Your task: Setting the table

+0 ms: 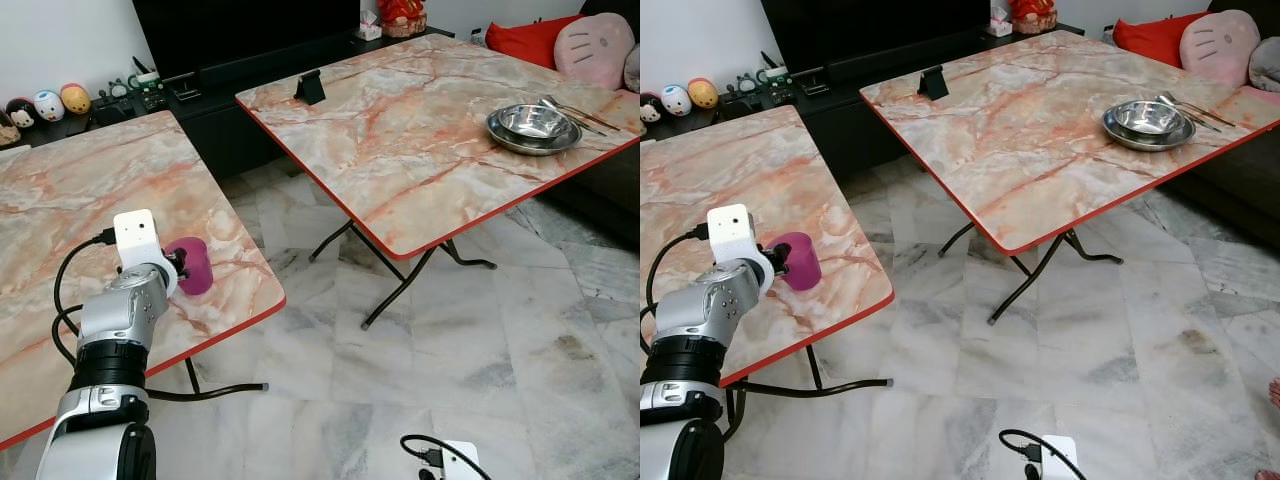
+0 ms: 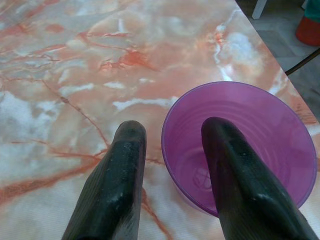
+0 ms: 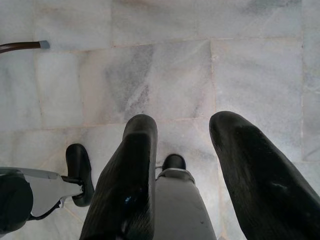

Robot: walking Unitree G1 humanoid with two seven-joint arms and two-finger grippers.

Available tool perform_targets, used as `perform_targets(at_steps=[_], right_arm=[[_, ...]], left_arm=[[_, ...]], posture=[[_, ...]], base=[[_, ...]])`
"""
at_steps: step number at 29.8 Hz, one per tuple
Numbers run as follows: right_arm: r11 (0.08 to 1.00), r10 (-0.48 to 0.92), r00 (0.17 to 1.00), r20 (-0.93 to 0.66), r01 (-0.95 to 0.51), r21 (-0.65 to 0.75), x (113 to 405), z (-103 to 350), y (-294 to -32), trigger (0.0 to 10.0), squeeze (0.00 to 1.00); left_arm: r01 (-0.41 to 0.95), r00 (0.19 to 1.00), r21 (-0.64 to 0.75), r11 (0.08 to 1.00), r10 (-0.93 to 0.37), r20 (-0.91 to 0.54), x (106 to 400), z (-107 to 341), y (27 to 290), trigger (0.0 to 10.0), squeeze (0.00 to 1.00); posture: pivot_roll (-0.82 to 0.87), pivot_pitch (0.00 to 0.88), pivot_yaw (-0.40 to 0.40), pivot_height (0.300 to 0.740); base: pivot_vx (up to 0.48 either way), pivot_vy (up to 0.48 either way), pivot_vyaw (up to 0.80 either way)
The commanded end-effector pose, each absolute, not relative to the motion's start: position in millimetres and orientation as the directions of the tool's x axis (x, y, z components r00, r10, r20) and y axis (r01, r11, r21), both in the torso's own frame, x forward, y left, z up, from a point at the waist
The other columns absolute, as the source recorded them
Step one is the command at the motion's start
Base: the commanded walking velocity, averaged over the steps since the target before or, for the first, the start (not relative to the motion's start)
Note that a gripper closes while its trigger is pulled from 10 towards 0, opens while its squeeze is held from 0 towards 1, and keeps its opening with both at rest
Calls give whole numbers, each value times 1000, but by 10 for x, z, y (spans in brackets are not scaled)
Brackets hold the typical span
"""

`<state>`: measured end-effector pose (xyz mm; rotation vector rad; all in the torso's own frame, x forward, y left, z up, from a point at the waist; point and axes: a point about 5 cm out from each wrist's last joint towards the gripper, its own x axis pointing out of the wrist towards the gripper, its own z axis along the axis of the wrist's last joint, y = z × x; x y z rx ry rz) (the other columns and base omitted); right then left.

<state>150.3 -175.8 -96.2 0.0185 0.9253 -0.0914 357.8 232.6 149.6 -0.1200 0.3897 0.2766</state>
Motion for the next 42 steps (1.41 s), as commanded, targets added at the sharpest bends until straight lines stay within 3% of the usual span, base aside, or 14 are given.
perform_targets(at_steps=[1, 17, 29, 30, 31, 32, 33, 42], right_arm=[[997, -58, 585, -809, 74, -19, 1479, -977, -1718, 10000, 0], [997, -61, 583, -810, 74, -22, 1463, -981, -1740, 10000, 0], [997, -61, 582, -811, 70, -24, 1471, -979, -1740, 10000, 0], [997, -61, 579, -813, 71, -24, 1455, -986, -1731, 10000, 0], [997, -61, 577, -814, 71, -24, 1447, -989, -1726, 10000, 0], [997, -61, 577, -814, 71, -24, 1447, -989, -1726, 10000, 0], [997, -62, 576, -815, 72, -24, 1439, -992, -1723, 10000, 0], [996, -71, 581, -811, 91, -22, 1450, -984, -1764, 10000, 0]], left_arm=[[-302, 877, -45, 952, 259, -405, 3565, 1485, 2332, 0, 0], [-299, 883, -26, 954, 266, -387, 3561, 1504, 2305, 0, 0], [-236, 947, -59, 970, 216, -238, 3550, 1622, 2165, 0, 0], [-182, 972, -86, 980, 166, -166, 3546, 1681, 2069, 0, 0], [-169, 979, -94, 981, 156, -129, 3538, 1714, 2032, 3529, 0], [-169, 979, -94, 981, 156, -129, 3538, 1714, 2032, 3529, 0], [-152, 987, -125, 981, 145, -65, 3524, 1770, 1980, 10000, 0], [-96, 983, -156, 983, 119, 143, 3416, 1884, 1807, 10000, 0]], posture=[[15, 0, 56, 740], [12, 0, 54, 740], [8, 0, 51, 740], [7, 0, 50, 740], [5, 0, 48, 740], [5, 0, 48, 740], [1, 0, 48, 740], [-15, 0, 39, 740]], base=[[0, 0, 0], [0, 0, 0], [0, 0, 0], [0, 0, 0], [0, 0, 0], [0, 0, 0], [0, 0, 0], [0, 0, 0]])
